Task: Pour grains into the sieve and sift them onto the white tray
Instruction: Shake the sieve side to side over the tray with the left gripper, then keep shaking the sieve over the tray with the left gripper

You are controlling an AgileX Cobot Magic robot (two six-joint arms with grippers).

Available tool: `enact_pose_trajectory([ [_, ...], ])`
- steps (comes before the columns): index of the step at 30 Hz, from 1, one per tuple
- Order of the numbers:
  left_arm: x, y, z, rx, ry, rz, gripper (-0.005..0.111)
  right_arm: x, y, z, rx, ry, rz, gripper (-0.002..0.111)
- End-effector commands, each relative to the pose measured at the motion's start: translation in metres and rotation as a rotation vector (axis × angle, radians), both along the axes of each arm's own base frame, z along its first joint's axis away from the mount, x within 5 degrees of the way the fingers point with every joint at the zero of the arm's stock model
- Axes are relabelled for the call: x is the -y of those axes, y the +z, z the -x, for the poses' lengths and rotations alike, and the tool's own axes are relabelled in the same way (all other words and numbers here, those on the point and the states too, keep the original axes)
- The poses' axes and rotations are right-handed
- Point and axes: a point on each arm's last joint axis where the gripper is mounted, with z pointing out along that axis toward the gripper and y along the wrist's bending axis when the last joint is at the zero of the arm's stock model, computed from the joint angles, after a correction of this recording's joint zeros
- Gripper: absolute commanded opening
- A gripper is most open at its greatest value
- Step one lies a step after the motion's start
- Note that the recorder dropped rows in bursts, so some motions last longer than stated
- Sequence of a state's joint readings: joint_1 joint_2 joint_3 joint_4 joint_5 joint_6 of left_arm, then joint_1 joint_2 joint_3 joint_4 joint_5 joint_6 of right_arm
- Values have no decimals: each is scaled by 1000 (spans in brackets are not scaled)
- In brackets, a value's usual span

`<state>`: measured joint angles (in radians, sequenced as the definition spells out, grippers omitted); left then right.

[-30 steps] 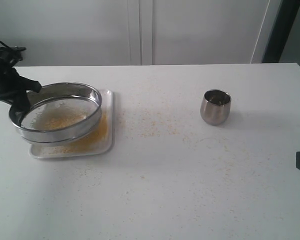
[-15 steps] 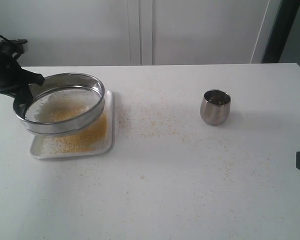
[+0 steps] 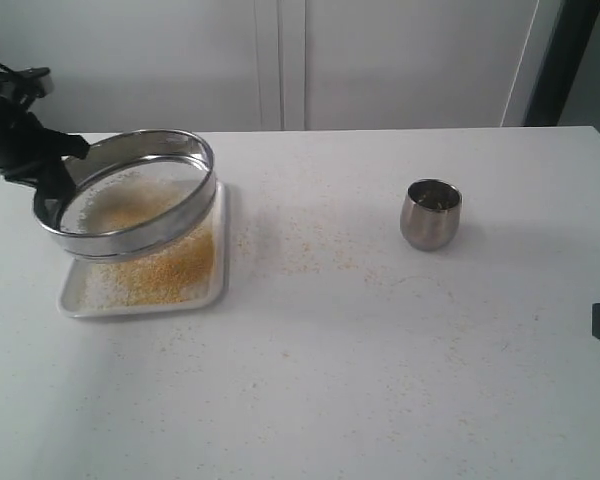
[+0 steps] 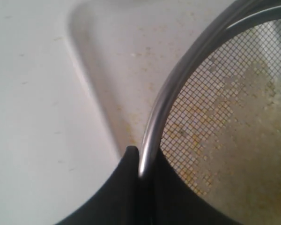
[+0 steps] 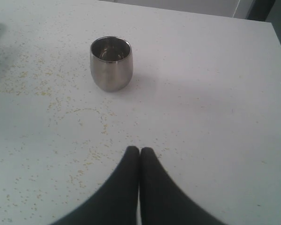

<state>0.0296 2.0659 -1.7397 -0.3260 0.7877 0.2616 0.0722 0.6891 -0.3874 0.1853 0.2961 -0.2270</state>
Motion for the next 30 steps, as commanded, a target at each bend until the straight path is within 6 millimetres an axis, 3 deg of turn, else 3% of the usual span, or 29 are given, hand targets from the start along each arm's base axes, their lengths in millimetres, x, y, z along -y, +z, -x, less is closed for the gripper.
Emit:
enact_pose_trajectory([
  [1,4,3,7,-35,-57,8,0,0,2,-1,12,-2,3,0],
  [3,16,0,8,-38,-115,-50,0,0,2,-1,12,-2,3,0],
  [9,4,7,7,-20,-16,-72,0,0,2,-1,12,-2,3,0],
  [13,1,15,-5,74,40,-62,0,0,2,-1,12,-2,3,0],
  [15,1,14,-7,41,51,-50,0,0,2,-1,12,-2,3,0],
  [18,6,13,8,-87,-70,-58,0,0,2,-1,12,-2,3,0],
  [20,7,14,11,-76,-95,-65,0,0,2,-1,12,-2,3,0],
  [24,-1,19,-10,62,39,-58,0,0,2,-1,12,-2,3,0],
  [26,-3,18,-14,16,31,-89,0,0,2,-1,12,-2,3,0],
  [30,3,20,2,-131,-85,-80,0,0,2,-1,12,-2,3,0],
])
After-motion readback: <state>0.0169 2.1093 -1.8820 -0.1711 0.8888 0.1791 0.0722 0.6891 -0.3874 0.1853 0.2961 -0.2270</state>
